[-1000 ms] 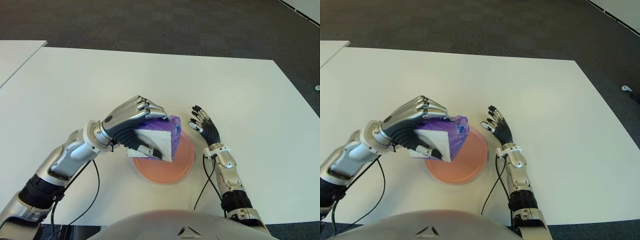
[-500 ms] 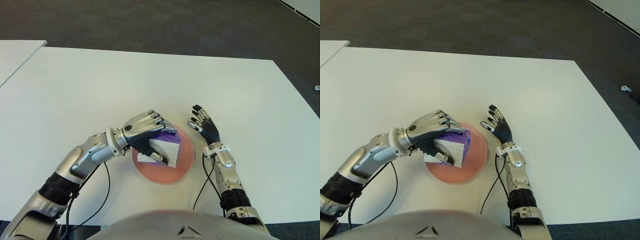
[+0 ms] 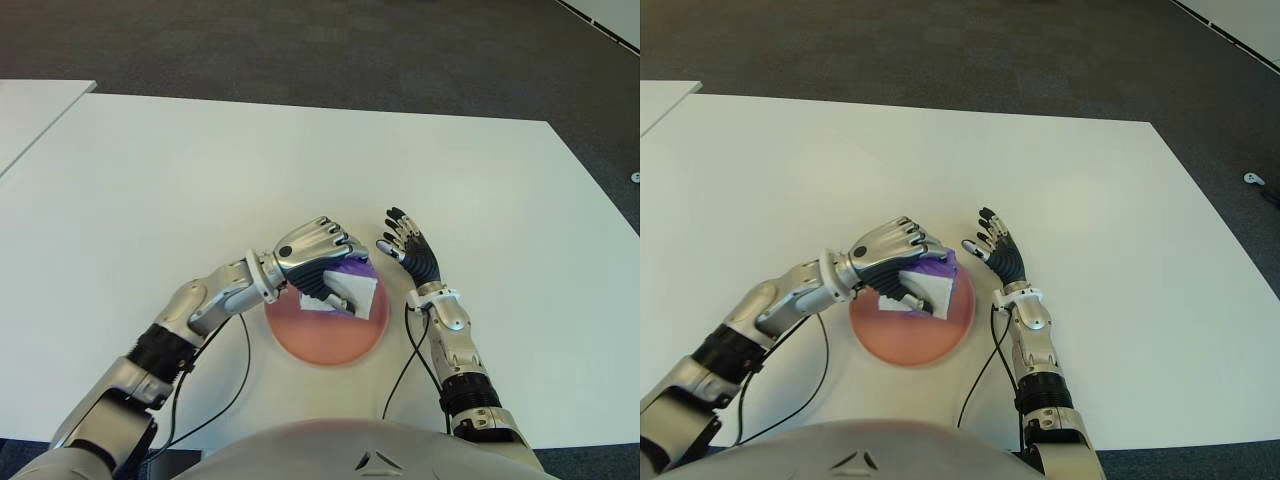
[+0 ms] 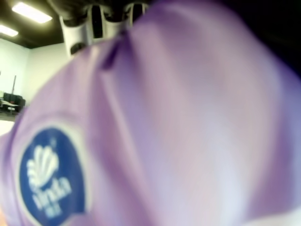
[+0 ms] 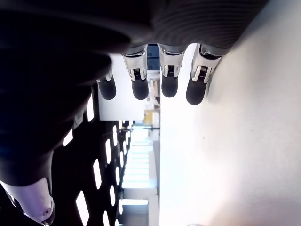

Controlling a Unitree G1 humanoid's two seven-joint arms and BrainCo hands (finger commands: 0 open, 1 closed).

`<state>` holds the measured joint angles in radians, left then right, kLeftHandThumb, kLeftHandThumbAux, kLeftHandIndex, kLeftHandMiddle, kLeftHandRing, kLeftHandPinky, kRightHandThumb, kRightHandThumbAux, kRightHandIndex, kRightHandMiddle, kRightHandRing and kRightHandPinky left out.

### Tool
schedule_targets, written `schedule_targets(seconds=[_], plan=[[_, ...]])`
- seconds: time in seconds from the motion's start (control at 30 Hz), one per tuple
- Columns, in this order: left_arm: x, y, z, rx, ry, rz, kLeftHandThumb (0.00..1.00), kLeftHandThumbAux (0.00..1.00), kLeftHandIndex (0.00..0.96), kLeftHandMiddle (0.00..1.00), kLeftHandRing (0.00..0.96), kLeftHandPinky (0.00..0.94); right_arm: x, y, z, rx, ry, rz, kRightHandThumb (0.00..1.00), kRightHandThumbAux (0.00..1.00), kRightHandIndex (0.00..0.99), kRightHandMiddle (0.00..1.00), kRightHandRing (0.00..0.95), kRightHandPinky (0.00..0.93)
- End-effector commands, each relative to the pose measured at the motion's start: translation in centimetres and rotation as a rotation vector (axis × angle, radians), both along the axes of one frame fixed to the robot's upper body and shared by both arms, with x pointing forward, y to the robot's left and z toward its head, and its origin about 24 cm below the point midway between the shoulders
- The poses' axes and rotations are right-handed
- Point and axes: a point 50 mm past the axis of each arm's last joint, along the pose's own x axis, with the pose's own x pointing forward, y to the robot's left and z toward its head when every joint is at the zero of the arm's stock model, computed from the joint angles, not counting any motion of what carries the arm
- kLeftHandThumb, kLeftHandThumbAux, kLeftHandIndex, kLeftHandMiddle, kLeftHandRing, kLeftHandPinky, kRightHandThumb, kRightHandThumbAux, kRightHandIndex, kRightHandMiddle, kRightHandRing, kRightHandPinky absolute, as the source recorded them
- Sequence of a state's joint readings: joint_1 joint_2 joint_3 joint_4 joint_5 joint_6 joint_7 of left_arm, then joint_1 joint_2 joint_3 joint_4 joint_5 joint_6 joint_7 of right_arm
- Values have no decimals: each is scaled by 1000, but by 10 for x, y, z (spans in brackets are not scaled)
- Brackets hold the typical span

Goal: Put the tissue paper into the plate.

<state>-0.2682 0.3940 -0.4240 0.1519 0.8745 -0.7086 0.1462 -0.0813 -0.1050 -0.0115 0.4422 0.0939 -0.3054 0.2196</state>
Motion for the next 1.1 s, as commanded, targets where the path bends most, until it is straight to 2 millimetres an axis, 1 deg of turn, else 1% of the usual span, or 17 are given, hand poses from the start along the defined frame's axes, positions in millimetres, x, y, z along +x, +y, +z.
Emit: schedule_targets(seconds=[0.03,0.27,0.63,1.0,1.1], plan=[[9,2,-4,1,-42,13,739,699,442,820,821,798,-33,-3,-47,-3,253,-14,0,651,0,7,0,0],[13,6,-10,-10,-52,23,735,700,442,822,822,809,-33,-3,-48,-3,252,-15,0,636,0,8,0,0],[14,10,-15,-17,-33,38,733,699,443,822,822,814,-33,-1,-48,16,253,-16,0,659,0,7,0,0],[12,13,-18,-33,3,37,733,699,443,821,821,813,-33,-1,-47,31,256,-2,0,667,0,5,0,0],[10,16,-20,-42,30,30,732,698,443,819,816,792,-33,-1,-47,31,256,-1,0,665,0,4,0,0]])
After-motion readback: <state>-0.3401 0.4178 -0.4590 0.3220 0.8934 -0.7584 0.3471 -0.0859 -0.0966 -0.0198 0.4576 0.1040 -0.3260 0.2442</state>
